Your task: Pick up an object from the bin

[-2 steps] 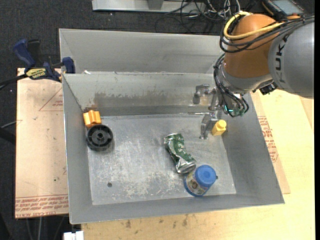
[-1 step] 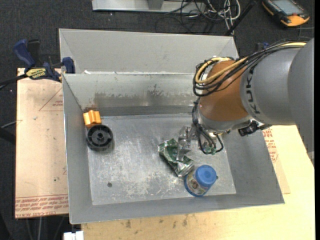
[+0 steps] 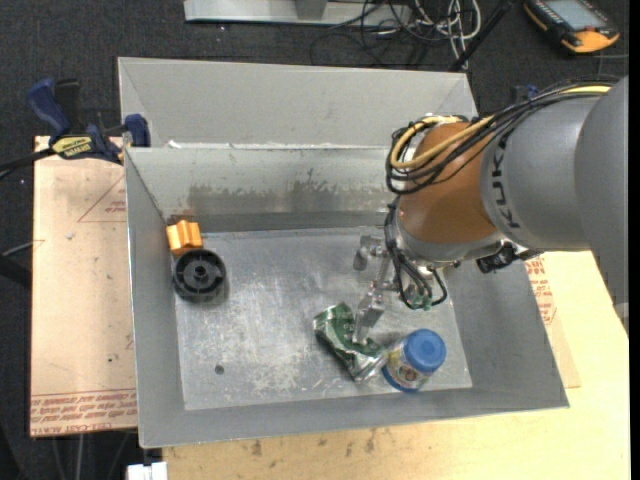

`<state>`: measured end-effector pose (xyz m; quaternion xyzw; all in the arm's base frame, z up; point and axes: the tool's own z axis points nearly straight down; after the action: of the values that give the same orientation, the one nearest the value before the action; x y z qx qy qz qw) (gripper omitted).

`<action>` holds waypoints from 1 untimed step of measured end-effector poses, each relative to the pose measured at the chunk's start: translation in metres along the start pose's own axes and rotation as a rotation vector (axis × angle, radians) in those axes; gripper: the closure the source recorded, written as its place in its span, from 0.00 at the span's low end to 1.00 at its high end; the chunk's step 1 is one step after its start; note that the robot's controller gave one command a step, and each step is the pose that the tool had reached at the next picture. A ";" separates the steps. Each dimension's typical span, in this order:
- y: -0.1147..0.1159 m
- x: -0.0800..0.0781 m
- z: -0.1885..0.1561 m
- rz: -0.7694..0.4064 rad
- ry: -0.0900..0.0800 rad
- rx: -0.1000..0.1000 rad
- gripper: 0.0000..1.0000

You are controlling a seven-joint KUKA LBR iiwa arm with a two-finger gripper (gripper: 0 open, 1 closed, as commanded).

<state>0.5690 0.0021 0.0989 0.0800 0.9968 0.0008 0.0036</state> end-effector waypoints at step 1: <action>0.000 0.000 0.000 0.000 0.001 0.000 0.00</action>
Offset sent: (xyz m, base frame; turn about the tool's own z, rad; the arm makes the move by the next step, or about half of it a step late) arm -0.0147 -0.0024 -0.0289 -0.0573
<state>0.5686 0.0021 0.0985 0.0800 0.9968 0.0007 0.0029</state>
